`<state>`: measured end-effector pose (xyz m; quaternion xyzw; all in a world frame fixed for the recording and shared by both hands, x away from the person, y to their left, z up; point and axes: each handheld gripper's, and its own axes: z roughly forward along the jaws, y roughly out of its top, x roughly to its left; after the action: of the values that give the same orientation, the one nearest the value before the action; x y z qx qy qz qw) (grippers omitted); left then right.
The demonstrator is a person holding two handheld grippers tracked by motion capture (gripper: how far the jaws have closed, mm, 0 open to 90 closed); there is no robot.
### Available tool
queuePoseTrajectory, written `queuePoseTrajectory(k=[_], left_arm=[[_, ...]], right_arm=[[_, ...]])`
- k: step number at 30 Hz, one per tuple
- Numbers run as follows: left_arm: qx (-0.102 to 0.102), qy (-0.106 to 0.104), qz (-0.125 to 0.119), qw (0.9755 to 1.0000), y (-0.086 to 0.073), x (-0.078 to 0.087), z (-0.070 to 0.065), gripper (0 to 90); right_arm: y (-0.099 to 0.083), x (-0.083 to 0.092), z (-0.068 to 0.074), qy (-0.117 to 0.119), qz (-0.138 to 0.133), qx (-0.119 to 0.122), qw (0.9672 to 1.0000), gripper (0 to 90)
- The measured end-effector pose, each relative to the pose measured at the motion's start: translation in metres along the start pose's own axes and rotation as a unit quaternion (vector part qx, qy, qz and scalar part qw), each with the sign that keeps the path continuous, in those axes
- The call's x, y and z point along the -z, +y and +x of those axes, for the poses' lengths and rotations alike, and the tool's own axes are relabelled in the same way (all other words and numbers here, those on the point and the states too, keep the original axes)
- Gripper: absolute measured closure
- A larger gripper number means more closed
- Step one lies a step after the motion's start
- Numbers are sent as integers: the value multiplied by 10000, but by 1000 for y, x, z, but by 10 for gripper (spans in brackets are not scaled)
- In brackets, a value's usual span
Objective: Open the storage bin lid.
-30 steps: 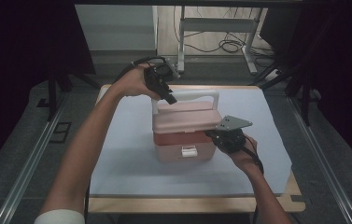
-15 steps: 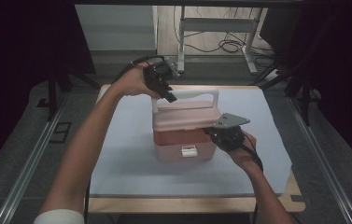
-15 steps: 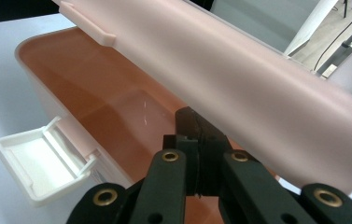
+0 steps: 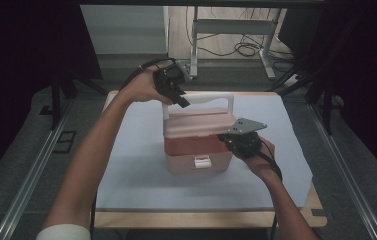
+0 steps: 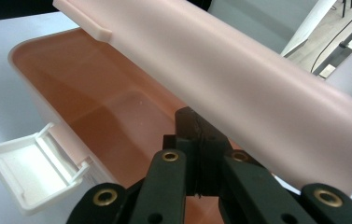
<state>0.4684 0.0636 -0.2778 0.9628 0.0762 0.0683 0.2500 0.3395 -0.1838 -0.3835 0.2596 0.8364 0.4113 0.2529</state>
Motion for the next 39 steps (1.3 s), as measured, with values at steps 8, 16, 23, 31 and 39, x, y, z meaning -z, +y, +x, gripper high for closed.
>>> queuePoseTrajectory(k=[8, 16, 23, 31, 39], left_arm=[[80, 206, -105, 9997, 0, 3, 1, 626], [103, 286, -118, 9995, 0, 4, 2, 615], [164, 308, -132, 9993, -1, 3, 8, 601], [293, 267, -197, 9990, -6, -4, 20, 607], [333, 215, -233, 9989, -11, -9, 31, 618]], right_arm=[[4, -1, -3, 0, 9, 7, 10000, 897], [8, -1, -7, 9, 30, -13, 10000, 897], [14, -1, -10, 3, 36, -9, 10000, 897], [19, -4, -16, -14, 54, -12, 10000, 897], [24, -6, -22, -25, 12, -40, 10000, 897]])
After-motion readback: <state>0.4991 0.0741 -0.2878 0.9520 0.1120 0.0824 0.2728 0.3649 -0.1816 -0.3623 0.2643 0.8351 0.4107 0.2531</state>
